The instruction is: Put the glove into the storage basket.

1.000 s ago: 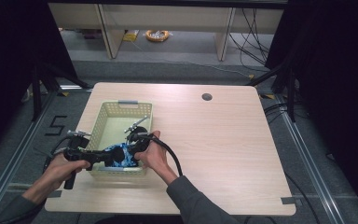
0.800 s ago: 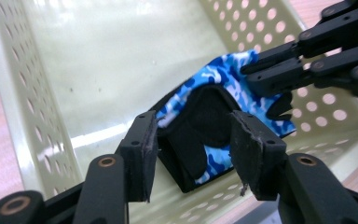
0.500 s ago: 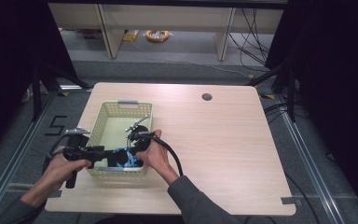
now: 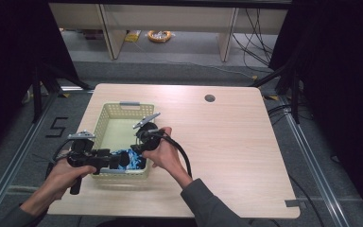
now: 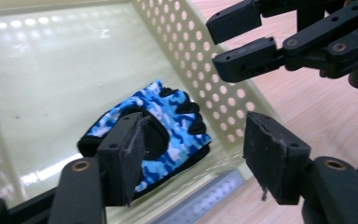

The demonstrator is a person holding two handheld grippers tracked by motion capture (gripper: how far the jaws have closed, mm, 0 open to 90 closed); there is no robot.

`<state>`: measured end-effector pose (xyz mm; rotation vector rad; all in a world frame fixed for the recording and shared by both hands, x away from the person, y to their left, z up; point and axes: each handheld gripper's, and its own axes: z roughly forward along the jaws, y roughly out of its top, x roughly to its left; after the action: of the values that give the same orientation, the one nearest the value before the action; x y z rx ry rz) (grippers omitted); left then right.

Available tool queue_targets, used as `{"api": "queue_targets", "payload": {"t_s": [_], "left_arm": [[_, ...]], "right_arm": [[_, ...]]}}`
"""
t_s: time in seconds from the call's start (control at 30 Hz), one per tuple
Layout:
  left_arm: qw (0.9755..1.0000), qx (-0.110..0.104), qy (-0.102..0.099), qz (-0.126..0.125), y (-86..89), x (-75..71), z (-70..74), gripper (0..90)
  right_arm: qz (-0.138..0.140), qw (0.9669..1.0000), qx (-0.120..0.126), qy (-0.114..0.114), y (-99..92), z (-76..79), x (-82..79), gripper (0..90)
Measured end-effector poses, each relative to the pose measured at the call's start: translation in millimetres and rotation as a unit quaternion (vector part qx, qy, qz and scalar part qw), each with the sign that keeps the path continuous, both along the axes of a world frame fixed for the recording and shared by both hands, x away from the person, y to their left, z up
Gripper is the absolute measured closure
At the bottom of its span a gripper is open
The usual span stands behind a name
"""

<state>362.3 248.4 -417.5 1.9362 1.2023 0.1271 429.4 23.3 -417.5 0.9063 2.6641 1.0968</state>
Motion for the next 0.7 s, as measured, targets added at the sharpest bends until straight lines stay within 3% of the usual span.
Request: {"api": "queue_targets", "payload": {"t_s": [0.03,0.07,0.23,0.33,0.37,0.5,0.63,0.7], "left_arm": [[1.0000,0.000,0.000,0.000,0.0,0.0,0.0,37.6],[0.9998,-0.015,-0.005,0.009,-4.2,-2.5,0.7,36.7],[0.9998,-0.020,-0.006,0.004,-8.9,-5.6,3.3,32.2],[0.9996,-0.027,-0.002,0.005,-12.7,-6.5,3.1,29.6],[0.9996,-0.027,-0.002,0.005,-13.6,-6.8,3.1,28.7],[0.9995,-0.032,0.003,-0.001,-18.3,-8.3,2.0,26.0],[0.9993,-0.038,0.001,-0.004,-24.1,-11.9,0.6,24.5],[0.9992,-0.040,0.001,-0.010,-26.6,-14.1,1.3,24.0]], "right_arm": [[0.000,1.0000,0.000,0.000,0.0,0.0,0.0,52.4],[0.007,0.9999,0.000,-0.014,-7.2,2.6,-1.0,50.5],[0.000,0.9998,0.011,-0.017,-21.8,8.2,-6.5,46.7],[0.000,0.9993,0.016,-0.033,-31.9,10.4,-8.5,45.1],[-0.010,0.9996,0.017,-0.019,-37.0,13.6,-11.3,44.6],[-0.014,0.9990,0.029,-0.032,-53.4,17.0,-13.3,42.8],[-0.033,0.9986,0.034,-0.023,-66.0,19.1,-17.2,41.9],[-0.032,0.9982,0.038,-0.033,-73.1,18.9,-17.5,41.3]]}}
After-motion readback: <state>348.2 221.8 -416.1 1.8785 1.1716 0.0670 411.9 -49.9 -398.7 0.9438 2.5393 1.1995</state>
